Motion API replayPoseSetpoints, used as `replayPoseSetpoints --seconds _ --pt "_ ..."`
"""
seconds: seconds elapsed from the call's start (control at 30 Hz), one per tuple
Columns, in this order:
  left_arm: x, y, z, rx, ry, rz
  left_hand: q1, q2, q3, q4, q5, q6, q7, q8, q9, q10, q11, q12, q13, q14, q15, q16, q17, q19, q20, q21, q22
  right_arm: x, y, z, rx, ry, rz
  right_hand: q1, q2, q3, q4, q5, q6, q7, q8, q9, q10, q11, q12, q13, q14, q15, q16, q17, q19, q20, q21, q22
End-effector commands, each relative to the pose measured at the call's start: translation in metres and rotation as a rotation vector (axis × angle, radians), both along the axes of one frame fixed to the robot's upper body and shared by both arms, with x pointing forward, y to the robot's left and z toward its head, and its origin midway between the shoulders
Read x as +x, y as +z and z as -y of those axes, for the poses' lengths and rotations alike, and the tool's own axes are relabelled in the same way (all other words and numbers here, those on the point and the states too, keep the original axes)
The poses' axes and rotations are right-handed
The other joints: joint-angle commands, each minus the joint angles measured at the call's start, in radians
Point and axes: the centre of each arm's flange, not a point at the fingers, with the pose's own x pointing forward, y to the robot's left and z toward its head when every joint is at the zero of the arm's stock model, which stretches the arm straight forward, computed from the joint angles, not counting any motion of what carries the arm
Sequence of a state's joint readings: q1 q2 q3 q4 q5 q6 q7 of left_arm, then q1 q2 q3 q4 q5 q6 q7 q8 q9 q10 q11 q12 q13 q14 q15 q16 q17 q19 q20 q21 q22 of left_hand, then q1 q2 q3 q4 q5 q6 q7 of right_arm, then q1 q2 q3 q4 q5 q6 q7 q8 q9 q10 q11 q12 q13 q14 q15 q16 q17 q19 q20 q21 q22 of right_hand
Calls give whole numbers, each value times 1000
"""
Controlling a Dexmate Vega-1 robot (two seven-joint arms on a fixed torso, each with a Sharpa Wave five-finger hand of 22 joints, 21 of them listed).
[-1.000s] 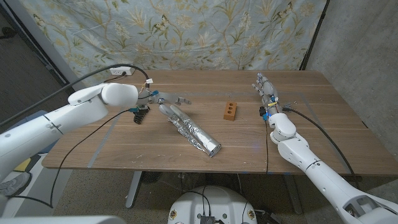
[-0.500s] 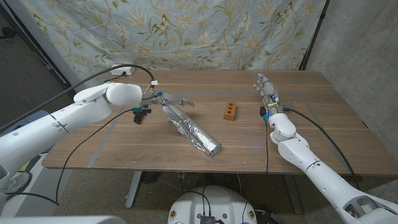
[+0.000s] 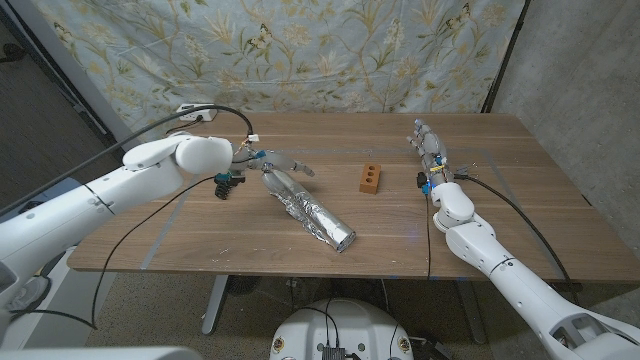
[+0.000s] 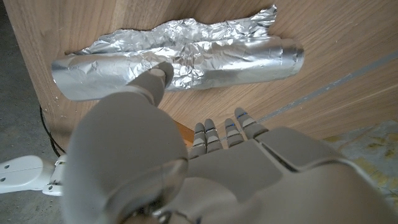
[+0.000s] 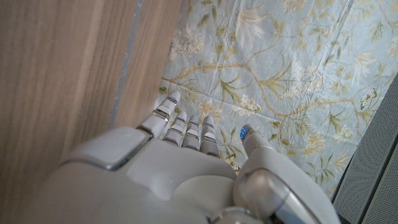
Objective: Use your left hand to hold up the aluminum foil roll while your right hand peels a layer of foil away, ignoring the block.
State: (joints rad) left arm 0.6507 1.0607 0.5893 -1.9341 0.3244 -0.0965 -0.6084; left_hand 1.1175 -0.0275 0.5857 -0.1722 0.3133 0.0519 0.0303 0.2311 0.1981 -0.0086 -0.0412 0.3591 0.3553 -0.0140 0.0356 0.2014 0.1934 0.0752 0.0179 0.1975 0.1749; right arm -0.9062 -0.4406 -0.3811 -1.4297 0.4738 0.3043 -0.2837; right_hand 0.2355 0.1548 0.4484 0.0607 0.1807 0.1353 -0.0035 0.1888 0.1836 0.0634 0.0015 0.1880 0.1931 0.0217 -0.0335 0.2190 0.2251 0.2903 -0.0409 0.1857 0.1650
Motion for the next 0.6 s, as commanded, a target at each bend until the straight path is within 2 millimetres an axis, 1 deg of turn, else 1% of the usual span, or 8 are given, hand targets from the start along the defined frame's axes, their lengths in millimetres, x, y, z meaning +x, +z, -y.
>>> replayPoseSetpoints --seconds 0.03,0.2,0.23,0.6 --pt "1 -4 7 34 1 45 16 0 -5 2 -6 8 2 6 3 7 -4 10 6 4 -2 8 5 10 -2 7 2 3 -2 -1 -3 1 -11 12 20 -1 -6 4 -5 0 -2 3 -2 3 1 3 -5 -13 0 5 -7 -58 0 3" --pt "2 -5 13 39 -7 48 20 2 -10 3 -9 11 2 6 3 6 -5 15 11 5 -3 7 6 9 -3 6 2 4 -4 2 4 -4 -12 12 20 -1 -6 4 -5 0 -2 3 -3 2 1 3 -6 -13 0 5 -8 -58 0 3" --pt "3 -5 14 40 -8 50 21 3 -12 3 -10 12 2 6 3 7 0 17 13 5 -3 7 6 8 -3 5 2 4 -5 3 6 -5 -13 12 20 -1 -6 4 -5 0 -2 3 -3 3 1 3 -6 -13 0 5 -8 -58 0 3" --pt "6 -9 28 71 -39 22 30 12 -21 7 -17 26 6 9 6 18 -1 34 25 17 -5 11 11 11 1 5 3 3 -7 5 7 -15 -20 12 20 -2 -7 4 -7 2 -2 3 -7 3 1 3 -7 -12 0 5 -9 -58 1 3"
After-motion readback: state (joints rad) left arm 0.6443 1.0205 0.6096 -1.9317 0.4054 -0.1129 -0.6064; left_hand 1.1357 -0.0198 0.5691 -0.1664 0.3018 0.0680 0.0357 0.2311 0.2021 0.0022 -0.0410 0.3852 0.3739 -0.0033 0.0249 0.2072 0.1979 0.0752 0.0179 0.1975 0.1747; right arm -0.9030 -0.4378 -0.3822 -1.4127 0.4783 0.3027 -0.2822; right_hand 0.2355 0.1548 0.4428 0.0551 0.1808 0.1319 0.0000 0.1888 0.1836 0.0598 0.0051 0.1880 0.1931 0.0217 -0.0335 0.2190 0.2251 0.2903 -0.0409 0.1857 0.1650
